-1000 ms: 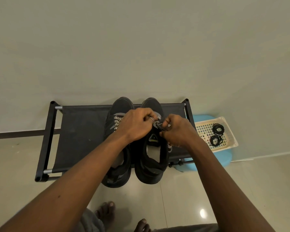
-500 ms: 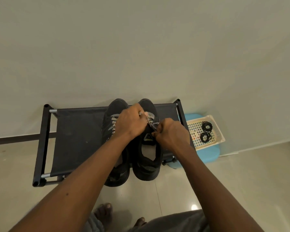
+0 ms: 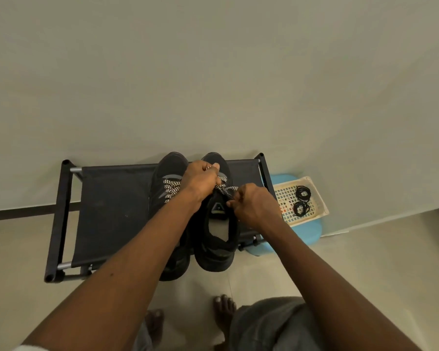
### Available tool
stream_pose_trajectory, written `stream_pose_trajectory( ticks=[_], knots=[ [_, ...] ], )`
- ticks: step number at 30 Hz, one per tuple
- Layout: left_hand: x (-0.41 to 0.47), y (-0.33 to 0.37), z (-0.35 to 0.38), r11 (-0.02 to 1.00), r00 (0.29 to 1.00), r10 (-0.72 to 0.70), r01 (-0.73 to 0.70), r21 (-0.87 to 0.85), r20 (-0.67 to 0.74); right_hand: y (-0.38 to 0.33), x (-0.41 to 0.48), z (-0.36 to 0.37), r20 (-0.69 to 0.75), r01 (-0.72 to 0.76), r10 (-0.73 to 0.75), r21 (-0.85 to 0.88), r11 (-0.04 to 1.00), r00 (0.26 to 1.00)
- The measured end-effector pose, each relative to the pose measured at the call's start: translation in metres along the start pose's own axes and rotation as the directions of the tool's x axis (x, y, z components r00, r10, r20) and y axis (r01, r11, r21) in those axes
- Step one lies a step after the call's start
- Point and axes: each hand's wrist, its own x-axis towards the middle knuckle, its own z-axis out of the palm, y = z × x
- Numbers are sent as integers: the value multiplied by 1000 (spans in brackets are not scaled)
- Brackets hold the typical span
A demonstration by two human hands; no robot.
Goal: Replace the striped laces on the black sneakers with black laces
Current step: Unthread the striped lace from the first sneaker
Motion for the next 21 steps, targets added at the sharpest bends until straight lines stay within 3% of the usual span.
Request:
stream_pose_trajectory(
  ticks=[7, 8, 10, 13, 17, 21],
  knots=[
    [3, 5, 3, 920, 955, -45, -75, -385, -295, 4, -26, 8, -272, 49, -70, -84, 995, 960],
    [0, 5, 0, 932, 947, -30, -89, -350, -321, 1, -26, 6, -296, 63, -84, -80, 995, 951],
    [-4, 4, -7, 989, 945, 99, -128, -74, -311, -2, -22, 1, -314, 90, -114, -90, 992, 943],
    [-10, 0, -13, 921, 962, 242, -188, 340, -124, 0, -12, -7, -287, 107, -126, -79, 991, 950],
    [-13, -5, -10, 765, 950, 311, -273, 583, 37, 4, -6, -15, -215, 112, -134, -111, 988, 967],
    [-12, -13, -7, 647, 930, 334, -342, 682, 150, 2, -4, -14, -128, 118, -138, -152, 981, 982]
  ],
)
